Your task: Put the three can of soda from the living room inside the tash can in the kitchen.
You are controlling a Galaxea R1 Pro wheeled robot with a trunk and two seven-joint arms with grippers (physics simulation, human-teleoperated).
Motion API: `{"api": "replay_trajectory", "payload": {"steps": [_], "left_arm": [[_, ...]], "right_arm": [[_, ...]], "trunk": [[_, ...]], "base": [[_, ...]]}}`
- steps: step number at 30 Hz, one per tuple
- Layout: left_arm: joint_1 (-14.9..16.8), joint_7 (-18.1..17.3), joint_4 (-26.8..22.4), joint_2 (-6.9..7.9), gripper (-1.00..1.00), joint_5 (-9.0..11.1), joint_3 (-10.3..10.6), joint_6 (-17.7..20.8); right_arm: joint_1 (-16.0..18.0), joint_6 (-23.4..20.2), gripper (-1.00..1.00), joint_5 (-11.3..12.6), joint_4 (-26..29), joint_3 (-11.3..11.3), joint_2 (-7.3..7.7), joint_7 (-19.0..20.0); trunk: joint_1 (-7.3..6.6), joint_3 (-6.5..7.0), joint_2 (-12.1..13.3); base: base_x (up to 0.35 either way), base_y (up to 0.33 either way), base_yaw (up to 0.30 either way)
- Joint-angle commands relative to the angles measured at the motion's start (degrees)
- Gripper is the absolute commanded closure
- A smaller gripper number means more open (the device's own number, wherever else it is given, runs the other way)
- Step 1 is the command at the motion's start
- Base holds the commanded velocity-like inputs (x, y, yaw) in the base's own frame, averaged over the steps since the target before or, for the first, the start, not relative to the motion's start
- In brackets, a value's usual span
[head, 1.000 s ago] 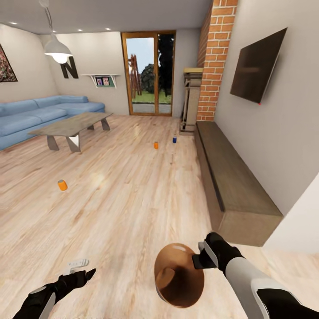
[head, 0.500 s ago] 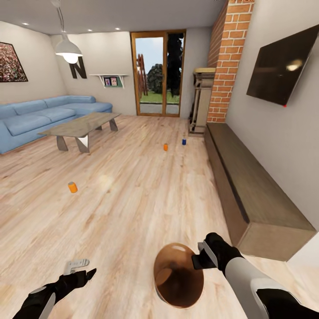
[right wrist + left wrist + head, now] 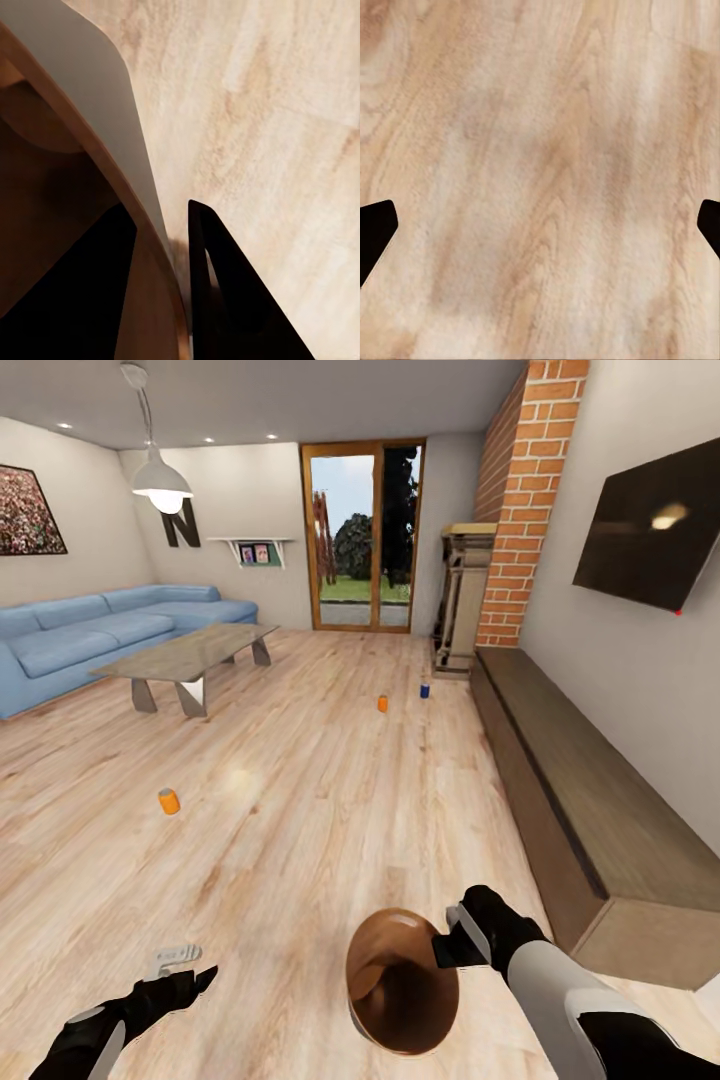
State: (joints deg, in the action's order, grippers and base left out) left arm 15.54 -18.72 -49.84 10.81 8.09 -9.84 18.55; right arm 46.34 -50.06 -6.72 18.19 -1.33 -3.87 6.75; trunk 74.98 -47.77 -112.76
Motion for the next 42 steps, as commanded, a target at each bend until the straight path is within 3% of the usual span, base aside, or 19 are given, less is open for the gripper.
{"api": "replay_trajectory", "payload": {"steps": [1,12,13,15,19,22,31,35,41,42], "left_arm": [[0.01,0.0,0.0,0.0,-1.0,0.0,0.0,0.0],[0.01,0.0,0.0,0.0,-1.0,0.0,0.0,0.0],[0.34,0.33,0.33,0.17,-1.0,-0.34,0.02,0.11],[0.99,0.97,0.98,0.36,-1.0,-0.67,-0.4,-0.47],[1.34,1.17,2.07,0.36,-1.0,-0.67,-0.4,-0.47],[1.34,1.17,2.07,0.36,-1.0,-0.67,-0.4,-0.47],[1.34,1.17,2.07,0.36,-1.0,-0.67,-0.4,-0.47],[0.04,-0.13,0.74,0.61,-1.0,-0.28,-0.95,-0.93],[-1.19,-0.87,-0.34,0.69,-1.0,-0.07,-1.12,-1.13],[-1.19,-0.84,-0.52,0.68,-1.0,-0.05,-1.14,-1.15]], "right_arm": [[0.0,-0.04,1.0,1.01,0.01,-0.16,-0.07,0.02],[-0.08,0.26,1.0,1.01,0.07,-0.16,-0.04,0.25],[0.23,0.64,1.0,-0.69,-0.28,0.37,0.31,-0.09],[0.89,1.29,1.0,-0.87,-0.75,-0.01,0.95,-0.39],[2.14,2.86,1.0,-7.5,-1.03,-0.01,1.05,-0.39],[2.36,3.96,1.0,-10.09,-1.03,-0.01,1.05,-0.39],[2.36,4.23,1.0,-14.16,-1.03,-0.01,1.05,-0.39],[0.9,5.2,1.0,-16.38,0.11,-0.23,0.39,0.61],[0.47,6.35,1.0,-16.66,2.06,-0.23,0.21,1.76],[0.45,6.42,1.0,-0.58,4.53,-0.23,0.2,1.79]], "trunk": [[0.0,0.1,0.0],[0.0,0.7,0.0],[0.0,0.7,-0.01],[0.0,0.7,-0.01],[0.0,0.7,-0.01],[0.0,0.7,-0.01],[0.0,0.7,-0.01],[0.0,0.7,-0.01],[0.0,0.7,-0.01],[0.0,0.7,-0.01]], "base": [[0.246,0.048,0.0],[0.236,0.009,0.018],[0.0,0.0,0.0],[0.003,0.0,0.0],[0.006,0.0,0.0],[0.006,0.0,0.0],[0.006,0.0,0.0],[0.132,0.055,0.0],[0.228,0.101,0.0],[0.102,0.046,0.0]]}}
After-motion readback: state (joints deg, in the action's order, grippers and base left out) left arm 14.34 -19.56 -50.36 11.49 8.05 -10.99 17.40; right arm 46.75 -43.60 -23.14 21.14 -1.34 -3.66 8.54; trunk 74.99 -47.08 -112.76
